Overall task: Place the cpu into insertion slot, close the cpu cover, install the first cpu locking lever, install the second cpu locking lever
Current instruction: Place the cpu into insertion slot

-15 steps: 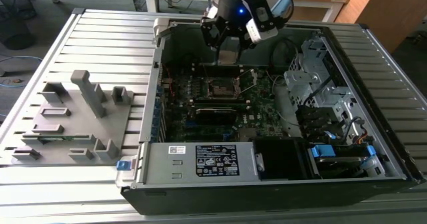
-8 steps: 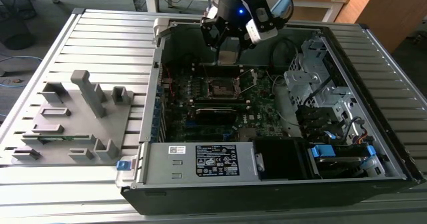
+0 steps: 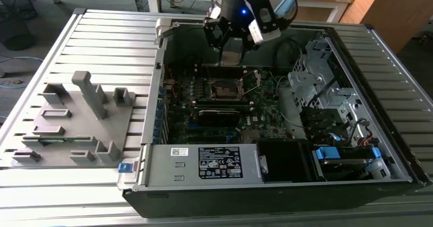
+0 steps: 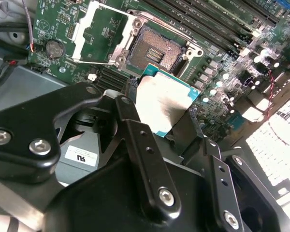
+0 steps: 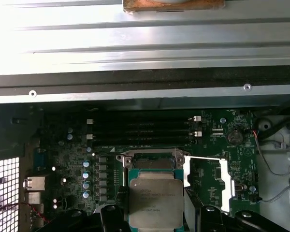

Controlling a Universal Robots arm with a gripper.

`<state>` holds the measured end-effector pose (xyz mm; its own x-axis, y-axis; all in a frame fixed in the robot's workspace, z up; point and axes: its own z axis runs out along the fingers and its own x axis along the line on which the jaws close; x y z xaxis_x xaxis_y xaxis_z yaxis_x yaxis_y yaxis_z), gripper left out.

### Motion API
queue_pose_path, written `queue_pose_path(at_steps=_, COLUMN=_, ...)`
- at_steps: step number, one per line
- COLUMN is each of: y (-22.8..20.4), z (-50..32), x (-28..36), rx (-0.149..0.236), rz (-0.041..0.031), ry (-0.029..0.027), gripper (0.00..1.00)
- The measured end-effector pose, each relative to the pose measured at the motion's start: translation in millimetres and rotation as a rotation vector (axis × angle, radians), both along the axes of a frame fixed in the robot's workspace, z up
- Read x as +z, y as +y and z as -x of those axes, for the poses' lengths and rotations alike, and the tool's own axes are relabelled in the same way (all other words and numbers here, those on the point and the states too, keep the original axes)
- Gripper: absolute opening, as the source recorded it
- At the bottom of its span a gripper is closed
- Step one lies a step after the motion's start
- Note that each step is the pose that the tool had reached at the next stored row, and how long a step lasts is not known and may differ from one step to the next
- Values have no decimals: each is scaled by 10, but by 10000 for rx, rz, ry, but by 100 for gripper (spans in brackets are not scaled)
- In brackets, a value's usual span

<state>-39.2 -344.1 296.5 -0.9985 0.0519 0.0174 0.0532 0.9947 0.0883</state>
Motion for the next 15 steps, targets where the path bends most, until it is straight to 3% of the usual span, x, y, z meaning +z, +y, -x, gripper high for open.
queue_pose_path(at_steps=8, y=0, z=0, x=-3, rx=-624, rz=-1, ry=0, gripper=54)
queue_pose_path(at_steps=15, y=0, z=0, x=-3, rx=-652, rz=0, ry=0, gripper=54)
